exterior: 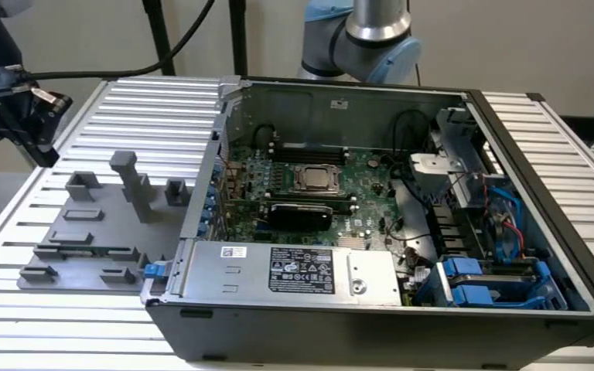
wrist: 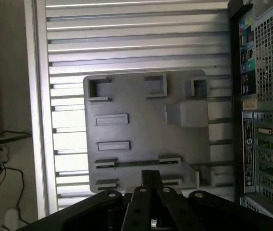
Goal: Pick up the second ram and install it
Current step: 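Reach for the second ram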
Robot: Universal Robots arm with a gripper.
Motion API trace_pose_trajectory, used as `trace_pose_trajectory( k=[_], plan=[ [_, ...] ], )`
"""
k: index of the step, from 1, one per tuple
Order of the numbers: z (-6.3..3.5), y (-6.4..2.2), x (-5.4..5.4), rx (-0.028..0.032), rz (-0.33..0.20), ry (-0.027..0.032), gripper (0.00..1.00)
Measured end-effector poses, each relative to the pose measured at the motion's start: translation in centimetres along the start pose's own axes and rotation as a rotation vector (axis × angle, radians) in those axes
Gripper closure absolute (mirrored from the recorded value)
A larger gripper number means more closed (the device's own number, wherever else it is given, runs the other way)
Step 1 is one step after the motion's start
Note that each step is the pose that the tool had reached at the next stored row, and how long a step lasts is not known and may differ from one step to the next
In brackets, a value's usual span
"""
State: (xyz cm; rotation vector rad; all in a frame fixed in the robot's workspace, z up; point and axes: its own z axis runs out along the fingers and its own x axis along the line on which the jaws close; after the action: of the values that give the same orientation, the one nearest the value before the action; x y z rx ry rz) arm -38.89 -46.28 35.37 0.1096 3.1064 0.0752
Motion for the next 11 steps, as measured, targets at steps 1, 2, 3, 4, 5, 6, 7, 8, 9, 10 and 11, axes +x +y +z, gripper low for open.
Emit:
trace_pose_trajectory(
  k=[1,2,3,4,5,6,7,8,9,10,11],
  plan=[
    [0.0,0.0,0.0,0.0001,0.0,0.0002,1.0],
    [-0.01,0.0,0.01,0.0001,0.0,0.0004,1.0],
    [-0.01,0.0,0.01,0.0001,0.0,0.0003,1.0],
    [-0.01,0.0,0.01,0.0001,0.0,0.0003,1.0],
    [-0.01,0.0,0.01,0.0001,0.0,0.0003,1.0],
    [-0.01,0.0,0.01,0.0001,0.0,0.0003,1.0],
    [-0.01,0.0,0.01,0.0001,0.0,0.0004,1.0],
    [-0.01,0.0,0.01,0.0001,0.0,0.0003,1.0],
    [-0.01,0.0,0.01,0.0001,0.0,0.0003,1.0],
    [-0.01,0.0,0.01,0.0001,0.0,0.0003,1.0],
    [-0.01,0.0,0.01,0.0001,0.0,0.0003,1.0]
  ],
)
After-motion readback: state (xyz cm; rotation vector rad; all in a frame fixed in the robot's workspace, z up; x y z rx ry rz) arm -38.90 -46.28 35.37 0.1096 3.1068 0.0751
